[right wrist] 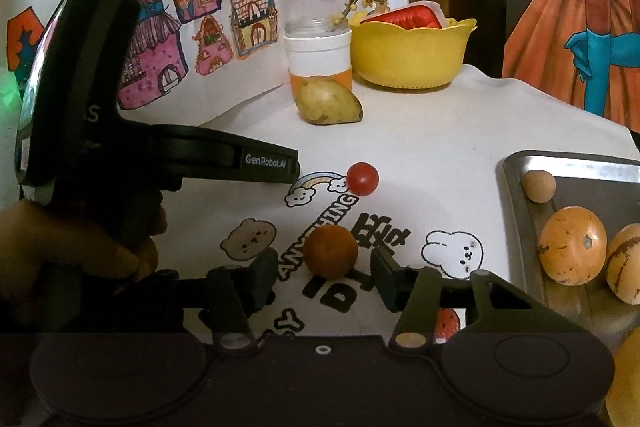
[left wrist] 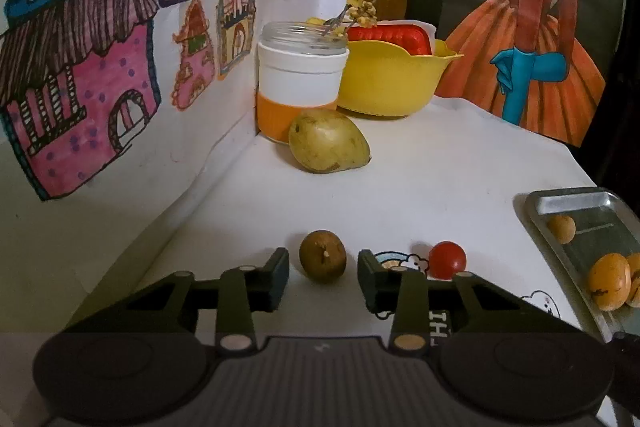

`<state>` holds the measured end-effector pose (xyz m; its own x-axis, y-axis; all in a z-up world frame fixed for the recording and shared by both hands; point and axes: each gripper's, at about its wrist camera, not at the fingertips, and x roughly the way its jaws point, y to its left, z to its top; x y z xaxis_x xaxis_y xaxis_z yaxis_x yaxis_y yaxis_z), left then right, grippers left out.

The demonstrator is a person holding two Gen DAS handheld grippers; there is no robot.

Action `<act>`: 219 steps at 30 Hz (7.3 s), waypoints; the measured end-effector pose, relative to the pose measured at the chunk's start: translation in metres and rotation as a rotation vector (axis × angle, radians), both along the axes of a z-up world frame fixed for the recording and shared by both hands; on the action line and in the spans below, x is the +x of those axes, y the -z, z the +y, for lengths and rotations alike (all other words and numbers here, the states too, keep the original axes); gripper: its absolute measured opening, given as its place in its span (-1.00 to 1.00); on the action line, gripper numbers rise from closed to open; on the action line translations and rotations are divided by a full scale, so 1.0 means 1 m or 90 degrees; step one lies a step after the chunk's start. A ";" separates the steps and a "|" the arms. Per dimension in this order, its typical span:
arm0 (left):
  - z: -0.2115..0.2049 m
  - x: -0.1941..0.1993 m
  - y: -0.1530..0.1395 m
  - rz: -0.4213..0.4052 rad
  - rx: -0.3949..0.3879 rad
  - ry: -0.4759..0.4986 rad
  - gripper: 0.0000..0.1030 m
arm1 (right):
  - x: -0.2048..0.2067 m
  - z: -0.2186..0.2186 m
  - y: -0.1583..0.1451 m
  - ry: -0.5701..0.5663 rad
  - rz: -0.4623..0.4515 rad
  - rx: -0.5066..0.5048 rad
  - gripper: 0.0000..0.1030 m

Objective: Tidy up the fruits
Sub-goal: 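Close the left tool on the brown kiwi while the right tool closes on the tangerine, then carry the kiwi with the left tool while the right tool carries the tangerine over the tray, then open the left tool to drop the kiwi while the right tool releases the tangerine onto the tray, then lift both open tools up and away from the metal tray, then move the left tool to the yellow-green pear while the right tool approaches the red cherry tomato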

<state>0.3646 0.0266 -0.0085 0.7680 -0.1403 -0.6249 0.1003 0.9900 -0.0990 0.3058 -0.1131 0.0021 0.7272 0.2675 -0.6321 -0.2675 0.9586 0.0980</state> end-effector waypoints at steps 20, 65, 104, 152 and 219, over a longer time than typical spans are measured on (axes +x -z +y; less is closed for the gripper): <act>-0.009 -0.030 -0.004 0.008 0.014 0.040 -0.47 | -0.009 -0.009 -0.002 0.011 0.001 0.028 -0.39; -0.097 -0.160 -0.019 0.042 0.006 0.140 -0.48 | -0.154 -0.124 -0.040 0.121 -0.072 0.098 -0.40; -0.185 -0.090 -0.020 0.051 -0.074 0.138 -0.47 | -0.125 -0.235 -0.006 0.202 -0.043 0.111 -0.39; -0.151 -0.131 -0.053 -0.008 -0.072 0.072 0.99 | -0.166 -0.218 -0.032 0.216 -0.092 0.100 0.99; 0.033 -0.276 -0.079 -0.063 0.039 -0.036 0.99 | -0.257 -0.051 -0.092 -0.016 -0.084 -0.008 0.99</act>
